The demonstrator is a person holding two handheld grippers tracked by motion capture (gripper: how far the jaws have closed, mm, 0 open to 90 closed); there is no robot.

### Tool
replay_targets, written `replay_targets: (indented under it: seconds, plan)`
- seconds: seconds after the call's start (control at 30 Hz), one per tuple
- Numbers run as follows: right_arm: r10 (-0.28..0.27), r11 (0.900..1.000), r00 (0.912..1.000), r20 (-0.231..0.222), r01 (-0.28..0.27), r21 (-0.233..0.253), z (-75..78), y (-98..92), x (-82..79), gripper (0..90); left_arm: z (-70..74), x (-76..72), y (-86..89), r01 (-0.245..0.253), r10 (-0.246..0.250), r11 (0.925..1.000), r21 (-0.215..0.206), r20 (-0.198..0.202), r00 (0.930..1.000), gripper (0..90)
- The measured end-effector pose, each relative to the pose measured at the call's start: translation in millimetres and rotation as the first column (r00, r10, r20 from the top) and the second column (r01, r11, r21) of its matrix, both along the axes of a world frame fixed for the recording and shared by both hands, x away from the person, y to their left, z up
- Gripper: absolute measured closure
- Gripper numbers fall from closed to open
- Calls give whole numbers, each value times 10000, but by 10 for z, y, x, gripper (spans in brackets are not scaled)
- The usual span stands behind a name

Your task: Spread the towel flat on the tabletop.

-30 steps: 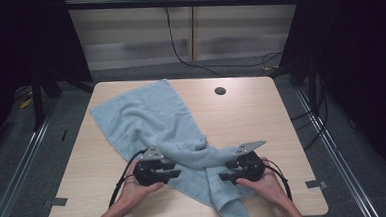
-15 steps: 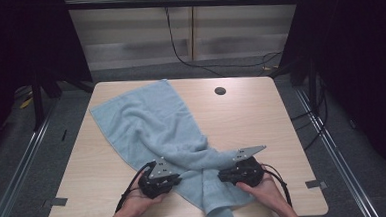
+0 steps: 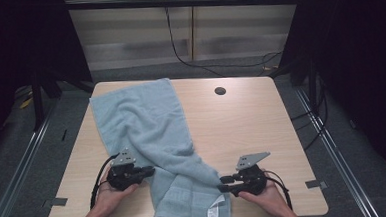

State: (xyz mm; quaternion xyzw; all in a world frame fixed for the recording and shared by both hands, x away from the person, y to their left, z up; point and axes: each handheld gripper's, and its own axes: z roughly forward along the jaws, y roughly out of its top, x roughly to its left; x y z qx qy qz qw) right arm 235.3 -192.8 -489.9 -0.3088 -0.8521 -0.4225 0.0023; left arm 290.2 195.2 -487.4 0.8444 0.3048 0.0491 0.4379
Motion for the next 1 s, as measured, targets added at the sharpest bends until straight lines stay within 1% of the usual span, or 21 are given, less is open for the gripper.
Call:
replay_targets:
  seconds: [0.03,0.07,0.13,0.23,0.27,0.3,0.33,0.43,0.47,0.5,0.57,0.6,0.63,0.67,0.7,0.77,0.87,0.9,0.93,0.97,1.0]
  plan:
    - [97,9999,10000,8,-97,77,-14,52,6,603,-23,27,-7,-33,33,10000,-2,-111,9999,851]
    - [145,9999,9999,37,-145,-75,-37,104,15,566,-23,27,-7,-33,33,10000,-2,-111,9999,850]
    - [66,9971,9995,299,-43,-762,-90,185,32,502,-48,66,15,-178,175,9998,-117,-305,9994,850]
    - [111,9969,9980,626,-61,-790,-104,200,46,495,-41,84,46,-280,273,9994,-205,-353,9990,850]
    - [172,9939,9945,1035,-58,-1098,-107,210,29,511,-32,92,73,-322,315,9992,-226,-309,9990,850]
    - [217,9916,9901,1385,-37,-1292,-113,215,9,573,-23,96,101,-463,451,9983,-345,-339,9984,851]
    - [142,9874,9860,1663,124,-1580,-101,205,-14,763,13,100,187,-662,640,9962,-562,-394,9972,853]
    - [-108,9853,9888,1487,358,-1668,-81,143,7,822,57,89,278,-852,832,9937,-732,-306,9961,854]
    - [-396,9877,9918,1218,572,-1454,-63,25,15,830,109,72,383,-1090,1073,9892,-984,-223,9940,855]
    - [-396,9877,9918,1218,572,-1454,-63,25,15,830,109,72,383,-1090,1073,9892,-984,-223,9940,855]
    - [-770,9908,9917,1030,877,-1027,-18,-134,-12,831,149,53,507,-1274,1252,9840,-1243,-250,9918,855]
    - [-1105,9926,9894,941,1147,-403,62,-310,-79,832,164,26,615,-1324,1290,9811,-1411,-330,9911,856]
    - [-1172,9927,9890,900,1192,-164,98,-386,-131,833,165,9,648,-1105,1045,9817,-1549,-460,9935,856]
    - [-1172,9927,9890,900,1192,-164,98,-386,-131,833,165,9,648,-1105,1045,9817,-1549,-460,9935,855]
    - [-1233,9922,9879,944,1246,-85,125,-438,-194,834,161,-19,650,-804,720,9817,-1724,-546,9959,855]
    - [-967,9953,9928,708,971,-16,137,-498,-399,832,153,-133,577,-376,311,9899,-1364,-500,9983,853]
    - [-630,9978,9977,266,635,-176,71,-480,-526,818,151,-195,544,9,-78,9917,-1287,-533,9985,842]
    - [-651,9974,9978,93,653,-300,-6,-456,-625,742,153,-217,541,144,-216,9906,-1364,-514,9984,796]
    - [-651,9974,9978,93,653,-300,-6,-456,-625,742,161,-231,542,180,-259,9885,-1501,-510,9984,796]
    - [-881,9954,9958,251,890,-343,10,-462,-630,638,190,-219,564,83,-188,9829,-1839,-555,9983,699]
    - [-881,9954,9958,251,890,-343,10,-462,-630,638,190,-219,564,83,-188,9829,-1839,-555,9983,688]
